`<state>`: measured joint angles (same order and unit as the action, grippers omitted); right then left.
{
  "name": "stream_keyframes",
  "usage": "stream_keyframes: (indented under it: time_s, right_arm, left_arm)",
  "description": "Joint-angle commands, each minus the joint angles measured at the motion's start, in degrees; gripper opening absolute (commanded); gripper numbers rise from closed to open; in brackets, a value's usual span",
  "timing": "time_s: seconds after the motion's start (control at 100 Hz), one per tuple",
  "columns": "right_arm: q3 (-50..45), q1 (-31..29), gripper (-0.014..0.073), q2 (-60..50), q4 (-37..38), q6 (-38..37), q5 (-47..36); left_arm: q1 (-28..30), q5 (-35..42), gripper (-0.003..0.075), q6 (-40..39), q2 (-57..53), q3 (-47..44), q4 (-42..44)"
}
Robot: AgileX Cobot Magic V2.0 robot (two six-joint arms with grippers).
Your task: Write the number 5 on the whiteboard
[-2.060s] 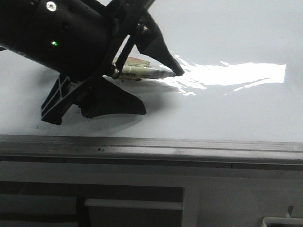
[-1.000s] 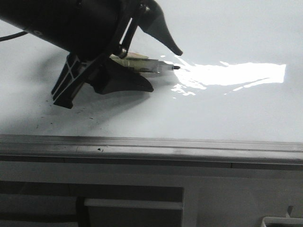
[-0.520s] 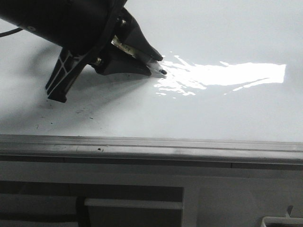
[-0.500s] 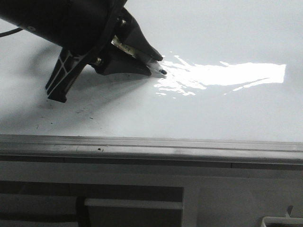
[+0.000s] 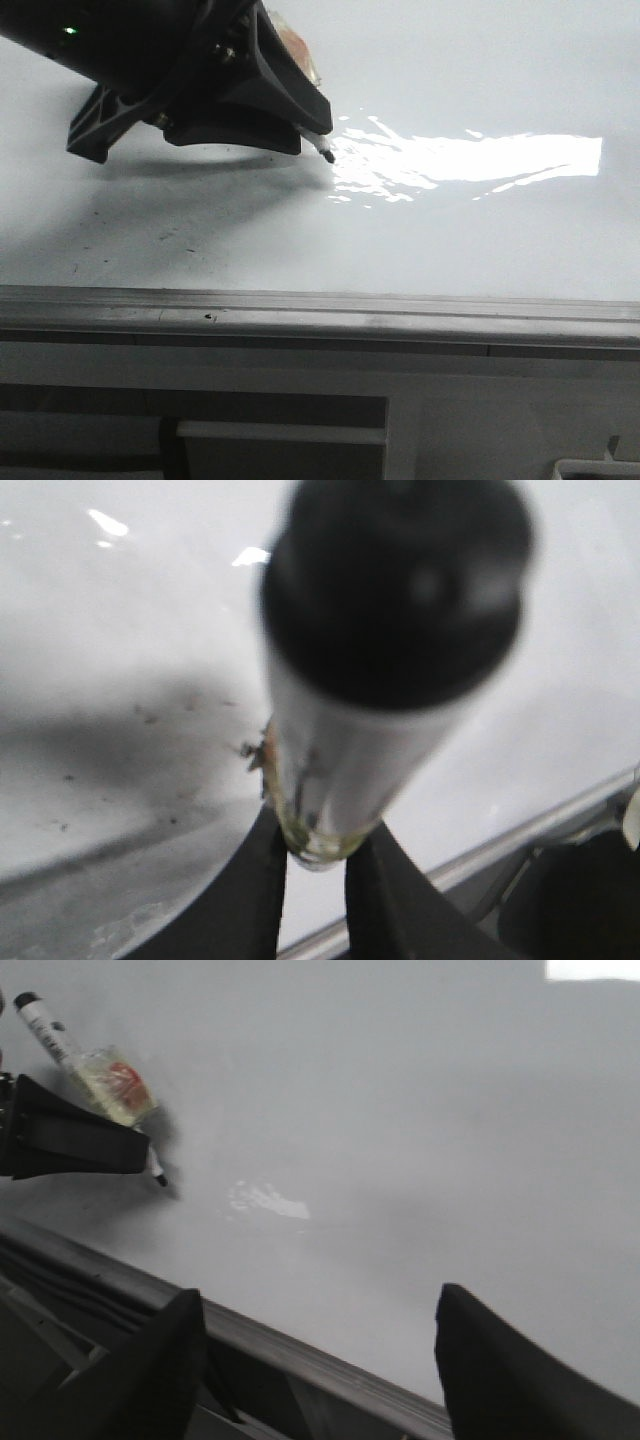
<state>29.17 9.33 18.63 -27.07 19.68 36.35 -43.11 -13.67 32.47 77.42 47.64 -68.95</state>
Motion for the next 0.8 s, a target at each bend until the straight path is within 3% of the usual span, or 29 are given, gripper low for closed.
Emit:
stream_keyframes:
  time_s: [0.0, 0.28, 0.49, 0.79]
  right_arm:
    - [1.7, -0.3, 0.0439, 0.9, -8.1, 8.8, -2.4]
    - [2.7, -0.3, 0.0439, 1.3, -24.9, 32.5, 4.6]
    - [7.7, 2.8, 0.0439, 5.5, -26.4, 38.0, 5.8]
    - [12.6, 11.2, 0.0439, 15.2, -26.4, 43.2, 7.9]
  left_arm:
    - [-0.4, -2.9, -0.002, 0.2, -3.1, 1.4, 7.1]
    - [-0.4, -16.5, -0.002, 0.4, -5.5, 1.4, 28.3]
    - [-1.6, -25.4, -0.002, 10.0, -6.3, 1.4, 33.1]
    - [-14.3, -26.1, -0.002, 12.1, -6.8, 3.0, 50.0]
